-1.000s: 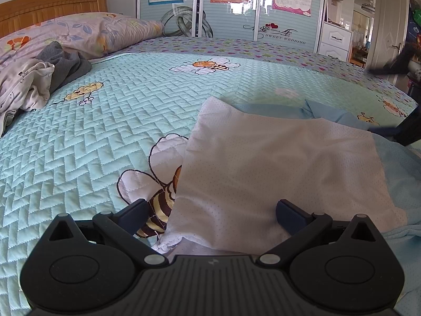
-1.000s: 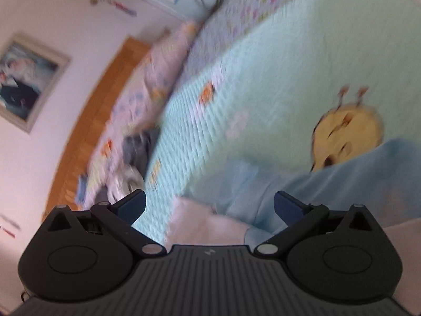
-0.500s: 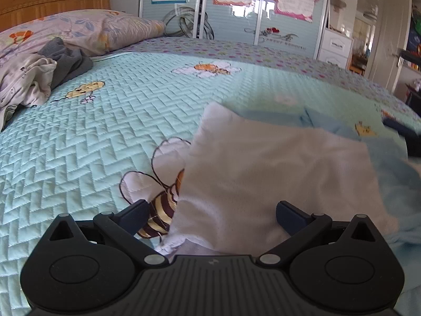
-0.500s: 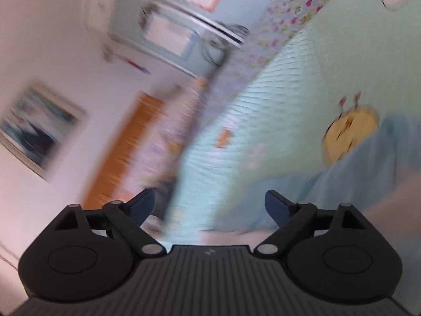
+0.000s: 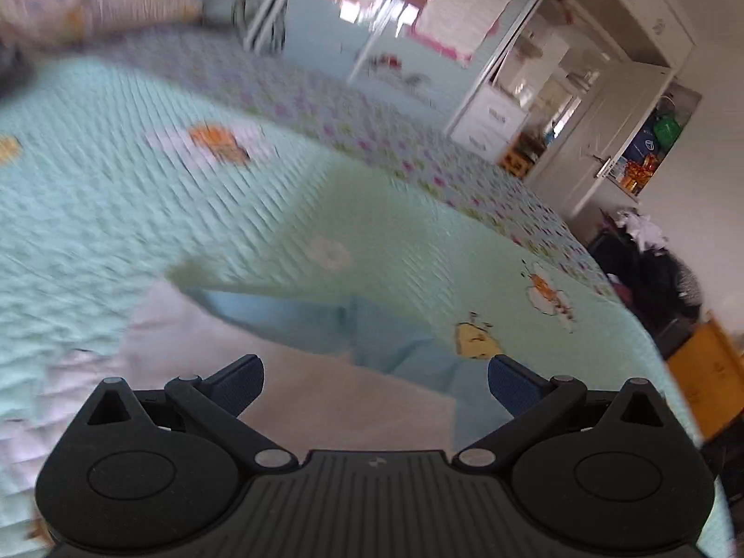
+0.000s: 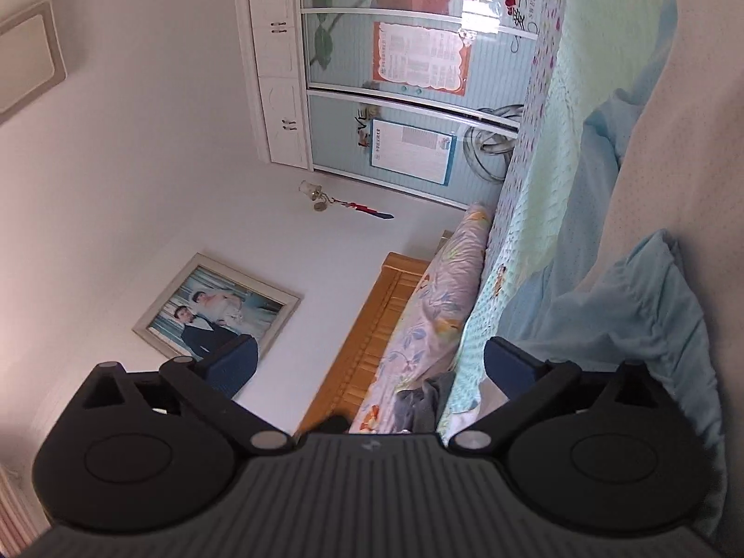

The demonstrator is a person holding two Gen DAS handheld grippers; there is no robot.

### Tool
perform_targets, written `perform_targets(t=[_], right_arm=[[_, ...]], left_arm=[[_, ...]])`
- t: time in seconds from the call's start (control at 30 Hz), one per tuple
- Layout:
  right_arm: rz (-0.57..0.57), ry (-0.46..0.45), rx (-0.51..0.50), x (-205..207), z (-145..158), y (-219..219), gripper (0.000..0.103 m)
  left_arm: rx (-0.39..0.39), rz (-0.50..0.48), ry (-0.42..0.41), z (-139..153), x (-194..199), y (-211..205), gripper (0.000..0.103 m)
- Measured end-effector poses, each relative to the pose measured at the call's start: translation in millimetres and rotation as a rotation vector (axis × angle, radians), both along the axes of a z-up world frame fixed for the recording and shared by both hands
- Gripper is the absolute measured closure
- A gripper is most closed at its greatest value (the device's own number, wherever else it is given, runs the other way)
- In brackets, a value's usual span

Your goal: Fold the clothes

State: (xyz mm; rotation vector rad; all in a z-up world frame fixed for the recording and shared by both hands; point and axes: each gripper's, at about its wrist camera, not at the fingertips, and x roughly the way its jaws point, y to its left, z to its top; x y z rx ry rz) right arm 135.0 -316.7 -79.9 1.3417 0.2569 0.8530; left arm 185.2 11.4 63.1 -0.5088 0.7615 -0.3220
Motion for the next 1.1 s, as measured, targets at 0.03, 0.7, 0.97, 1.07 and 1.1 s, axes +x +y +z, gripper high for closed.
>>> perform_targets(t=[0.03, 0.7, 0.97, 1.07, 1.1], right_arm=[[0.004, 0.006, 0.02, 3.6, -1.0, 3.8, 0.0], [0.022, 0.04, 0.116, -1.9, -4.7, 14.9, 0.0], [0.024, 0.04, 0.109, 5.8, -1.9, 19.6, 0.0], [0.024, 0.04, 0.106, 4.8, -2.6, 19.5, 0.0], [0.024, 0.04, 0.105, 3.9, -3.0, 19.4, 0.0]], left_arm=[[-0.028, -0.001, 0.038, -4.6, 13.3, -1.5, 0.001], [-0.387, -0.178, 0.15, -58.9, 103.3, -17.5, 0.001], [-0.311, -0.287, 0.199, -69.8, 119.3, -31.2, 0.001], [-0.313, -0.314, 0.209, -71.7, 122.7, -39.7, 0.001], [-0.321, -0.324, 0.209, -73.2, 123.3, -42.6, 0.001]])
